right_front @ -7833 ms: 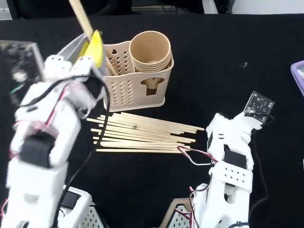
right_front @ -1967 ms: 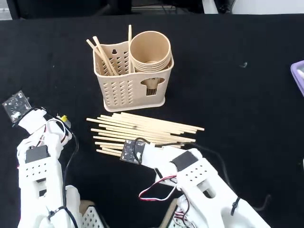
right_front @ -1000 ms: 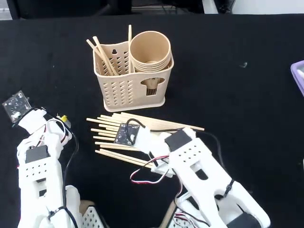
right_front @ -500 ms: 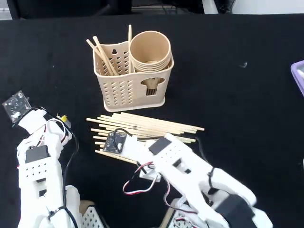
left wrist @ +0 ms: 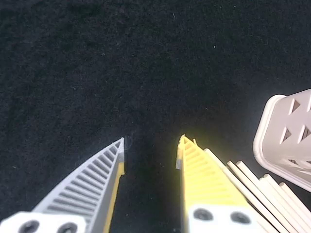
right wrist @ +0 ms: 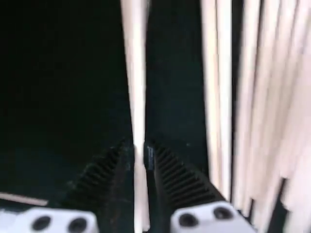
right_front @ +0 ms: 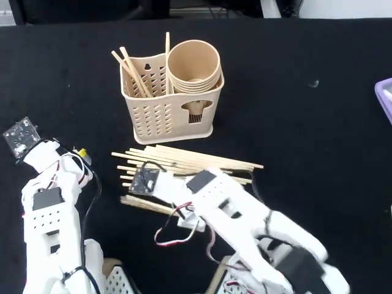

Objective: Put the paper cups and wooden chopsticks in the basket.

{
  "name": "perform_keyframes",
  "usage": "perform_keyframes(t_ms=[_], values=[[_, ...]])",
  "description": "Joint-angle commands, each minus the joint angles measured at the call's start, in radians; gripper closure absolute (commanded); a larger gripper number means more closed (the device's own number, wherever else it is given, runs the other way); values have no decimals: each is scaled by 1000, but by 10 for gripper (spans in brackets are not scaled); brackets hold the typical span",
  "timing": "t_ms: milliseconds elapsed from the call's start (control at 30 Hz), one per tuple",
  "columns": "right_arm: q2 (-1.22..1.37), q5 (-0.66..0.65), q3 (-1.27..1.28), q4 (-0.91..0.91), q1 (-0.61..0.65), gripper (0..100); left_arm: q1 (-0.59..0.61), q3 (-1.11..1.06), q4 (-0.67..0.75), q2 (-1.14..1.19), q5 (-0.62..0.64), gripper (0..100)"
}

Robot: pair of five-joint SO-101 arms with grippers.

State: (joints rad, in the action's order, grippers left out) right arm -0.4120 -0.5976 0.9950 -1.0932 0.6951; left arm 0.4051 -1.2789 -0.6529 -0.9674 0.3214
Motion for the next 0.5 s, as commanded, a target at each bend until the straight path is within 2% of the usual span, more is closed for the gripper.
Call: perform_keyframes(t_ms=[0,267,400,467], values=[[-222,9,-99,-143,11,988,1,15,17,-17,11,819],[-504,9,-130,-262,3,988,2,15,14,-18,11,819],[-615,15,-239,-235,-107,988,2,15,15,-18,11,820],[-650,63,-289,-175,-155,988,2,16,17,-18,11,820]])
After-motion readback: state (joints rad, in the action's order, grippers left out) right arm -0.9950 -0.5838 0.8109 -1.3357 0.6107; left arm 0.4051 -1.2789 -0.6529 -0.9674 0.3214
